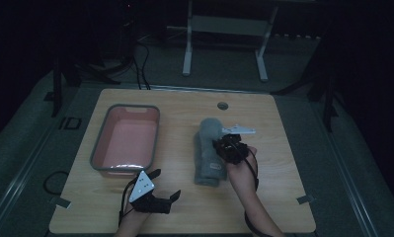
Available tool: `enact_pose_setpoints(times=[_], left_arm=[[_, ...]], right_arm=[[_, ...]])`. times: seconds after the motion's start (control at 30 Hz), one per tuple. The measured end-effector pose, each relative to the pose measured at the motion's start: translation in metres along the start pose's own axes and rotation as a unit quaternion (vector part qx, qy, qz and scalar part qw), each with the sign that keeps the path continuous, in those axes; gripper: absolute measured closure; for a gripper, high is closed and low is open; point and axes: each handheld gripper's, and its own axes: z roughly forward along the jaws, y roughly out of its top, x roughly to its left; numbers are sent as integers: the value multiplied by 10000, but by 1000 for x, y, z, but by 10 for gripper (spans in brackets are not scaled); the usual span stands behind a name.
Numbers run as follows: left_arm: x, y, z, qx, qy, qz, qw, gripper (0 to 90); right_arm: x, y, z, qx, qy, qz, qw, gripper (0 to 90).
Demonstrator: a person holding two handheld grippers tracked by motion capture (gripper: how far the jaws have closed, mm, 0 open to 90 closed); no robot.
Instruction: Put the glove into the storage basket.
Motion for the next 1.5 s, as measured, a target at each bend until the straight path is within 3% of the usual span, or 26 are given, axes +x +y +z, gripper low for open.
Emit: enact_pose_setpoints(times=[0.13, 0.2, 0.3, 0.4, 0.53, 0.73, 0.87, 0.97, 1.0, 1.1, 1.17, 1.23, 1.27, 1.3, 1.37, 1.4, 1.43, 1.47, 1.5], left_arm=[[0, 0, 0, 35, 2, -4, 10000, 6], [0, 0, 1, 157, 84, 46, 9998, 6], [0, -1, 1, 145, 41, -23, 9999, 7], [0, 0, 1, 87, -8, -54, 9999, 6], [-1, -1, 1, 162, -22, -70, 9998, 6], [-2, -1, 3, 231, -90, -186, 9995, 7], [-7, 0, 6, 334, -215, -89, 9992, 7], [-7, 2, 9, 322, -528, -318, 9976, 7], [-7, 4, 9, 299, -550, -334, 9975, 7], [-8, 10, 9, 230, -551, -405, 9974, 7], [-7, 17, 10, 232, -524, -479, 9972, 7], [-5, 25, 11, 205, -663, -767, 9946, 7], [-4, 30, 13, 180, -726, -912, 9930, 7], [-3, 35, 15, 189, -708, -938, 9929, 7], [-2, 39, 18, 209, -694, -971, 9926, 7], [-1, 48, 22, 289, -705, -1065, 9914, 7], [-1, 48, 22, 289, -705, -1065, 9914, 7], [-1, 60, 29, 450, -669, -1094, 9907, 7], [-1, 60, 29, 450, -669, -1094, 9907, 7]], right_arm=[[9, -5, 10, 113, 134, 102, 9998, 837], [11, -9, 16, 211, 49, 10, 9998, 836], [10, -15, 25, 393, -37, -33, 9992, 836], [6, -19, 33, 517, 27, 13, 9987, 833], [5, -22, 43, 616, -46, 15, 9981, 824], [5, -31, 56, 793, 60, -16, 9968, 775], [3, -24, 45, 704, 115, -83, 9974, 650], [-5, -17, 32, 416, 301, -208, 9985, 491], [-8, -16, 28, 383, 285, -279, 9985, 453], [-19, -13, 16, 392, 300, 0, 9988, 282], [-26, -14, 10, 445, 383, -146, 9982, 178], [-34, -17, 5, 303, 499, -143, 9982, 138], [-38, -19, 3, 262, 514, -317, 9978, 139], [-43, -21, 1, 224, 564, -495, 9969, 140], [-52, -25, -6, -90, 713, -516, 9961, 158], [-56, -25, -8, -126, 844, -509, 9950, 158], [-56, -25, -8, -126, 844, -509, 9950, 158], [-62, -26, -12, 87, 888, -342, 9954, 157], [-65, -26, -13, 194, 920, -242, 9953, 138]])
